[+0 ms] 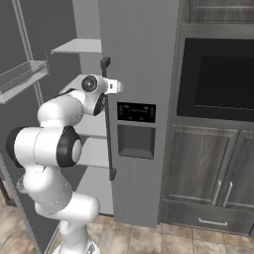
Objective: Take the lemon wedge from the fridge and place it on the plate with fish on the dining counter.
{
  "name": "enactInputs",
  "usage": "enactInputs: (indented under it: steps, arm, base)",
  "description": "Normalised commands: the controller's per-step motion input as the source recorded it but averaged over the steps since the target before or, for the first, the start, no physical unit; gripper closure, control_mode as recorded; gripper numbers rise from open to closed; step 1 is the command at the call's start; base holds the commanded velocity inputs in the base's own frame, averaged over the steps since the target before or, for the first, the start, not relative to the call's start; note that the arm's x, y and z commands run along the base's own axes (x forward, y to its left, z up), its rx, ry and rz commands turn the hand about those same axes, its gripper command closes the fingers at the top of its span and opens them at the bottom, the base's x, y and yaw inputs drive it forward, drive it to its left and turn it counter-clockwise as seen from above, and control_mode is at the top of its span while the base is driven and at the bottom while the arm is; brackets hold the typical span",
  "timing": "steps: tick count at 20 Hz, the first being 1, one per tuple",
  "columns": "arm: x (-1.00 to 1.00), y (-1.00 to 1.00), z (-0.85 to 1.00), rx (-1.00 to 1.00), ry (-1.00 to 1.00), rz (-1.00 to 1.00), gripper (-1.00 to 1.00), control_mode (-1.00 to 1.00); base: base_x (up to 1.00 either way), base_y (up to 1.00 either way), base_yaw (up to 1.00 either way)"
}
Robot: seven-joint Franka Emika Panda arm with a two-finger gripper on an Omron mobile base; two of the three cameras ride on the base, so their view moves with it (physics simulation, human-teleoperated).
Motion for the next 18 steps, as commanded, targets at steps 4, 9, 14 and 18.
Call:
enactInputs:
  steps: [4, 9, 14, 18]
  arm:
    - [-0.04, -0.04, 0.00, 0.00, 0.00, 0.00, 1.00, -1.00]
    - [-0.78, -0.59, 0.07, 0.00, -0.09, -0.12, 1.00, -1.00]
    - [-1.00, -0.97, 0.24, 0.00, -0.19, -0.22, 1.00, -1.00]
    - [-1.00, -1.00, 0.26, 0.04, -0.17, -0.28, 1.00, -1.00]
  base:
    - [0.00, 0.00, 0.00]
    - [0.00, 0.00, 0.00]
    - [0.00, 0.00, 0.00]
    - [0.00, 0.00, 0.00]
